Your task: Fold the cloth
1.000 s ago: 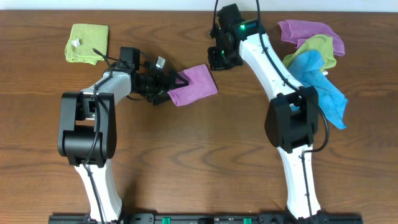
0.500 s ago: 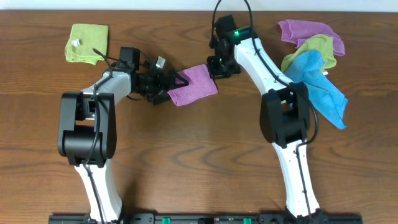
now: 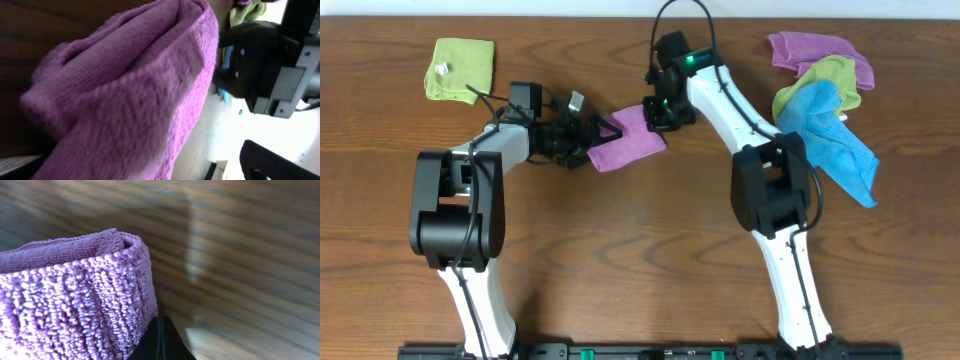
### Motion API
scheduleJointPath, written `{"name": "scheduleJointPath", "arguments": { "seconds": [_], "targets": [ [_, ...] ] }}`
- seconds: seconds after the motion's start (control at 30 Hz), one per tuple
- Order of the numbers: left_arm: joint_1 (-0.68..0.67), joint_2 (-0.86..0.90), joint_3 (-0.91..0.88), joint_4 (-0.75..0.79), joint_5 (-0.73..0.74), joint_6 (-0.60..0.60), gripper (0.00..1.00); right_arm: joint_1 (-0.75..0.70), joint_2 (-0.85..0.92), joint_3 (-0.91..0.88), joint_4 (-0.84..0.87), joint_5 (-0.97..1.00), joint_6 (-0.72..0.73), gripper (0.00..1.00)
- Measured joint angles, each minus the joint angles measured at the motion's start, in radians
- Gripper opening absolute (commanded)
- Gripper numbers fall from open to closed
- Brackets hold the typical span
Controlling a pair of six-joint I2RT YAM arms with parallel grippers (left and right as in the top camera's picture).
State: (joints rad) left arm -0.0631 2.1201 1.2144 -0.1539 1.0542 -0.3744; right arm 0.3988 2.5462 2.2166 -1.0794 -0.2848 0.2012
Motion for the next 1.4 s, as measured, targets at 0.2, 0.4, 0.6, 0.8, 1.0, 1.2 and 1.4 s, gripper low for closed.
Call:
{"name": "scheduleJointPath", "arguments": {
  "seconds": [0.2, 0.4, 0.6, 0.8, 1.0, 1.2, 1.4],
  "targets": [
    [0.002, 0.020, -0.048, -0.036, -0.042, -0.031, 0.06, 0.013, 0.000, 0.000, -0.016, -0.003, 0.000, 0.01],
    [0.013, 0.028, -0.060, 0.011, -0.024, -0.087, 0.06, -0.050, 0.000, 0.003, -0.075, -0.002, 0.000, 0.01],
    [0.066, 0.018, 0.003, 0.178, -0.020, -0.240, 0.06, -0.156, -0.017, 0.067, -0.149, 0.011, -0.016, 0.01],
    [0.150, -0.166, 0.180, 0.211, -0.180, -0.355, 0.06, -0.180, -0.119, 0.075, -0.174, 0.020, -0.055, 0.01],
    [0.308, -0.230, 0.243, 0.235, -0.303, -0.444, 0.06, -0.179, -0.163, 0.082, -0.178, 0.020, -0.087, 0.01],
    [0.415, -0.134, 0.231, 0.234, -0.349, -0.487, 0.06, -0.179, -0.163, 0.082, -0.180, 0.020, -0.112, 0.01],
    [0.439, -0.060, 0.286, 0.232, -0.361, -0.511, 0.06, -0.179, -0.163, 0.082, -0.179, 0.019, -0.132, 0.01]
  ]
}}
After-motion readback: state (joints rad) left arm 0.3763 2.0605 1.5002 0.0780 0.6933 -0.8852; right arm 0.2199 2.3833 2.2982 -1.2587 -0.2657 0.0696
